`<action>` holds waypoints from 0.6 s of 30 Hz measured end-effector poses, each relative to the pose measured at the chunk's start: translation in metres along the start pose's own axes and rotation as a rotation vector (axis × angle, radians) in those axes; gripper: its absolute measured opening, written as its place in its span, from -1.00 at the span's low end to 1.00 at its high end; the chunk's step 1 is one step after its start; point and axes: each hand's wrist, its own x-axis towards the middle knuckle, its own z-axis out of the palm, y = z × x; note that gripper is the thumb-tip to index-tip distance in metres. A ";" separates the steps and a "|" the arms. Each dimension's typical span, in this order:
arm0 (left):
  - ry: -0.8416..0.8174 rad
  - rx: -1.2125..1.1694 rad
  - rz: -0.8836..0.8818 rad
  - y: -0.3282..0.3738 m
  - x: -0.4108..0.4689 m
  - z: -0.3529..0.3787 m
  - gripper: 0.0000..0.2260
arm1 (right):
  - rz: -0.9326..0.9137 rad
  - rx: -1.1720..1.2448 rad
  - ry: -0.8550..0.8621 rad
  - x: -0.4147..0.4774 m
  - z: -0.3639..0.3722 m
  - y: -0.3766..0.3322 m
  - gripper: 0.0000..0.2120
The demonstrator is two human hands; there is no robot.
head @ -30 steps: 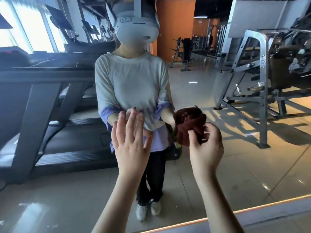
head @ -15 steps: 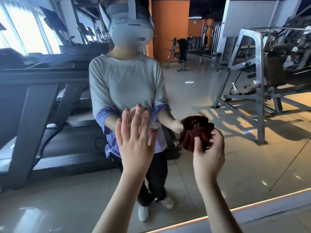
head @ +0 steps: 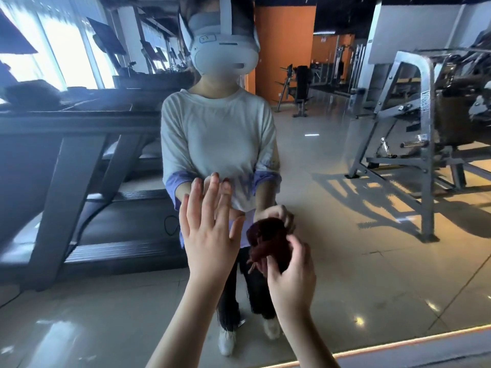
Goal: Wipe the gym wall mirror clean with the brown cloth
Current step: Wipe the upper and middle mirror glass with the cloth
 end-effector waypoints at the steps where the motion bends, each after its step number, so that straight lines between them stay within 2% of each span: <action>1: -0.002 0.004 0.002 0.000 0.000 -0.001 -0.39 | -0.049 -0.006 -0.026 -0.002 0.002 -0.001 -0.40; 3: -0.002 0.010 -0.001 0.000 0.001 -0.002 -0.39 | -0.078 -0.020 0.007 0.009 -0.004 0.007 -0.50; 5: -0.004 0.016 -0.020 0.001 0.002 -0.004 -0.42 | -0.009 -0.050 0.106 0.021 -0.015 0.021 -0.57; 8: -0.003 0.028 -0.044 0.007 0.003 -0.005 -0.46 | 0.114 -0.056 0.143 0.025 -0.023 0.029 -0.50; 11: 0.011 0.030 -0.066 0.012 0.003 -0.005 -0.46 | 0.007 -0.041 0.041 0.013 -0.015 0.016 -0.49; 13: 0.007 0.029 -0.074 0.012 0.003 -0.006 -0.45 | -0.077 -0.007 0.046 0.021 -0.018 0.012 -0.60; 15: 0.012 0.032 -0.076 0.013 0.004 -0.006 -0.46 | -0.062 0.029 0.129 0.044 -0.029 0.011 -0.64; 18: 0.032 0.014 -0.107 0.018 0.006 -0.008 -0.45 | 0.096 0.103 0.284 0.076 -0.043 0.014 -0.62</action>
